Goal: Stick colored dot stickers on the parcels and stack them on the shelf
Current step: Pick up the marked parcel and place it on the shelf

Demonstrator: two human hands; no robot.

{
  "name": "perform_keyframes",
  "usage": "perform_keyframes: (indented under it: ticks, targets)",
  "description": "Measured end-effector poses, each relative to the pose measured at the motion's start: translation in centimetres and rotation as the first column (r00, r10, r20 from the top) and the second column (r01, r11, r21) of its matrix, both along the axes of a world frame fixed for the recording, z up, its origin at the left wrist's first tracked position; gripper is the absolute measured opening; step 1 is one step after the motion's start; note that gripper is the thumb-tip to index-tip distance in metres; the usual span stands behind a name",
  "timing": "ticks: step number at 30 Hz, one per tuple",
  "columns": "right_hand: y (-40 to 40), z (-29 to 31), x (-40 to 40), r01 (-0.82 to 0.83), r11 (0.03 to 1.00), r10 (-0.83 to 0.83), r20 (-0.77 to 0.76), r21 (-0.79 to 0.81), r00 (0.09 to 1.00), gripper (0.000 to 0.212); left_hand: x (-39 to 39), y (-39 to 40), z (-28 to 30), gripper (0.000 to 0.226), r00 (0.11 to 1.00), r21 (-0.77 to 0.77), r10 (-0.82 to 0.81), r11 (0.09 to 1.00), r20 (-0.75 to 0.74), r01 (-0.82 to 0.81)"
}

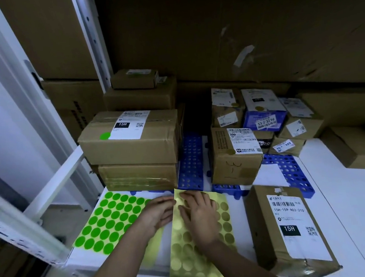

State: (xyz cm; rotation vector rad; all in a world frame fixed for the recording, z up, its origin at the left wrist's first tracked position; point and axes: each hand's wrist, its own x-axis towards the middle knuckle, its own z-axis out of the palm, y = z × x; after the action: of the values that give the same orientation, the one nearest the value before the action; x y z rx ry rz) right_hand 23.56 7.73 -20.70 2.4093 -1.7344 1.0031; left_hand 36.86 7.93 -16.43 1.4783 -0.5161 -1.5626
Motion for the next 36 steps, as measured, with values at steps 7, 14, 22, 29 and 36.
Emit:
perform_keyframes:
  ticks: [7, 14, 22, 29, 36]
  targets:
    - [-0.7, 0.2, -0.1, 0.024, 1.000, -0.024, 0.018, -0.002, 1.000, 0.031, -0.3, 0.0, 0.2, 0.012, 1.000, -0.035, 0.028, 0.999, 0.010, -0.028]
    - [-0.9, 0.4, 0.1, 0.013, 1.000, -0.012, 0.048, -0.025, 0.999, 0.027, -0.3, 0.1, 0.3, 0.013, 0.997, -0.045, 0.042, 0.998, 0.065, -0.039]
    - [-1.3, 0.5, 0.3, -0.004, 0.997, 0.007, 0.036, -0.076, 0.999, 0.025, -0.3, 0.1, 0.3, 0.017, 0.993, -0.035, 0.076, 0.997, 0.093, -0.073]
    - [-1.3, 0.7, 0.2, -0.044, 0.992, 0.043, -0.016, -0.116, 0.999, 0.023, -0.3, 0.3, 0.6, 0.016, 0.994, -0.015, 0.103, 0.995, 0.045, -0.102]
    - [-1.5, 0.2, 0.1, -0.079, 0.992, 0.086, 0.065, -0.096, 0.994, 0.012, -0.5, 0.1, 1.0, 0.013, 0.992, -0.015, 0.125, 0.992, 0.008, -0.125]
